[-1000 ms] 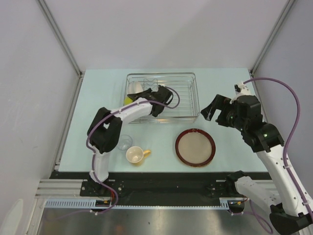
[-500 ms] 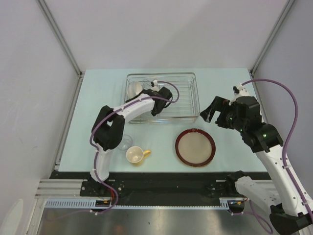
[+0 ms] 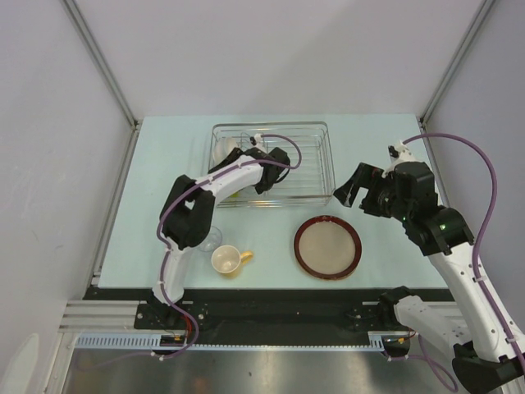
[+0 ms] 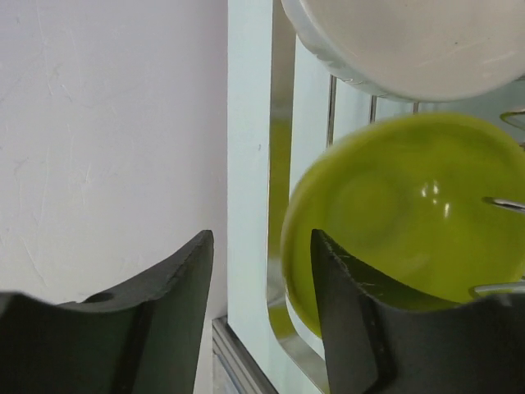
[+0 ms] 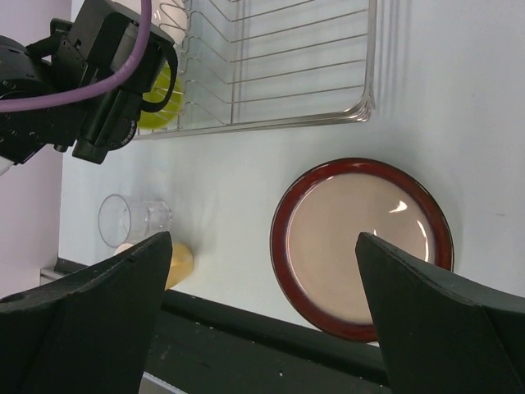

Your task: Load the mixed dishes into the dish rack

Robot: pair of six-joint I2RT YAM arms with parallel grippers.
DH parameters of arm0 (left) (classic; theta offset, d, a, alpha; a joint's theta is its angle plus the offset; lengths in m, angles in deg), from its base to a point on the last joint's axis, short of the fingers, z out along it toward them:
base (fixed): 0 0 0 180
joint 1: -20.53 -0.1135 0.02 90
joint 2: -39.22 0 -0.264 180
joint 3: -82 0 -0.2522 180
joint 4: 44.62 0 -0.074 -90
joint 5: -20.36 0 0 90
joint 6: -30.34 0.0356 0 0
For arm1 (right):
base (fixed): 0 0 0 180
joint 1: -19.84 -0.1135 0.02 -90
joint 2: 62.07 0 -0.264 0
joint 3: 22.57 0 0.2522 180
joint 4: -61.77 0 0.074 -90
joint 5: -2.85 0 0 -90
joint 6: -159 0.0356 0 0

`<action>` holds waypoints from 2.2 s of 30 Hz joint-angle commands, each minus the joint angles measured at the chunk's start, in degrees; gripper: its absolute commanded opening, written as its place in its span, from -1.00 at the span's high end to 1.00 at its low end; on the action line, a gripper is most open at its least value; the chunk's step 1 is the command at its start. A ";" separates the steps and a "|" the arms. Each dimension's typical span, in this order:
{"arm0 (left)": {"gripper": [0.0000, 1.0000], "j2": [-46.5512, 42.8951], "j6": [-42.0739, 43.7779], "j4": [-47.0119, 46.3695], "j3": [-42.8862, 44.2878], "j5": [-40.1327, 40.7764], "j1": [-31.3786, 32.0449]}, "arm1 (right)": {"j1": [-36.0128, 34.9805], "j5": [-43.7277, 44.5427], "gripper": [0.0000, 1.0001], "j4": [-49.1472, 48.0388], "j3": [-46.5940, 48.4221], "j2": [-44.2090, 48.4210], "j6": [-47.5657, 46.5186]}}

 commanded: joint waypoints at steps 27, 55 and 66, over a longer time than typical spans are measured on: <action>-1.00 -45.56 26.87 -10.26 -11.70 -41.02 0.77 | -12.67 27.05 -0.95 21.68 -13.94 -4.52 24.34; -0.99 -34.24 38.47 -33.81 -31.76 -55.79 16.32 | 6.66 5.53 -0.57 -7.06 -33.99 -2.94 17.93; -0.98 -23.87 38.65 -38.29 -30.00 -57.46 17.64 | 8.95 1.66 -0.33 -8.03 -37.33 0.23 17.58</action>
